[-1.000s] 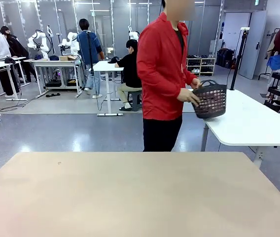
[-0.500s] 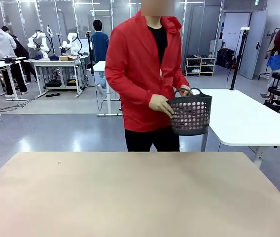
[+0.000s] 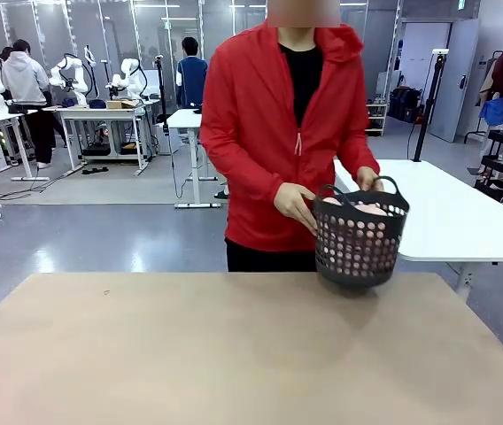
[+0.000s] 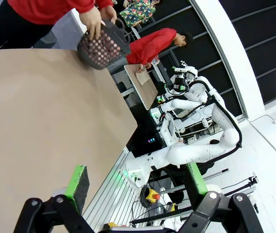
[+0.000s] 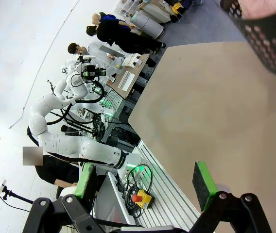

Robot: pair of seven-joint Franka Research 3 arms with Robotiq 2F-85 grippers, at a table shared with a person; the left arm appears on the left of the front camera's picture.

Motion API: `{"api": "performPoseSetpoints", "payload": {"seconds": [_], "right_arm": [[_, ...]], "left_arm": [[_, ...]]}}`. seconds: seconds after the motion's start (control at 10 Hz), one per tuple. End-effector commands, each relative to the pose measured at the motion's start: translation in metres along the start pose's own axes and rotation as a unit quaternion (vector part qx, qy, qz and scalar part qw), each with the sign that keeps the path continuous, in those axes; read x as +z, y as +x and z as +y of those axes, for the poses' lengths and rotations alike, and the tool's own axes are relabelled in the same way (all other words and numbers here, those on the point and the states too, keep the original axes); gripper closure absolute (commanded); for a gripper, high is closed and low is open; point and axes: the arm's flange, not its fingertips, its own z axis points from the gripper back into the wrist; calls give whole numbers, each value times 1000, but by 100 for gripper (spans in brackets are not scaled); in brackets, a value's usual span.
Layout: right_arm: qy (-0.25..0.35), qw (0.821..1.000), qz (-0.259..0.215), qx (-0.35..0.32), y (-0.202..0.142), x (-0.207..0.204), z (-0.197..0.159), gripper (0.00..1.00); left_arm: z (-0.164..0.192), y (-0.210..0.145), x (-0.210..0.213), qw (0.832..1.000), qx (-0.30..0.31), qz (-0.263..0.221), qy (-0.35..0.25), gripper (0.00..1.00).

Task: Fold the towel.
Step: Grab the top end of the 100 cm Hotel Towel extended by the human.

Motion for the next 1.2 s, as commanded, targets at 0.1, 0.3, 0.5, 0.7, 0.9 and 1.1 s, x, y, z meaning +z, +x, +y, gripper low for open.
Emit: {"api": "performPoseSetpoints", "payload": {"seconds": [0.1,0.3,0.5,0.7,0.9,1.1], "right_arm": [[4,1000,-2,10,0,0,-1,0],[4,1000,-2,10,0,0,-1,0],[4,1000,-2,10,0,0,-1,0],[4,1000,-2,10,0,0,-1,0],[4,1000,-2,10,0,0,-1,0],[4,1000,-2,10,0,0,-1,0]], "left_arm": [[0,0,0,1000,-2,-1,-5,0],[0,0,0,1000,-2,-1,-5,0],[0,0,0,1000,-2,-1,-5,0],[0,0,0,1000,-2,-1,-5,0],[0,0,0,1000,-2,-1,-5,0],[0,0,0,1000,-2,-1,-5,0]]}}
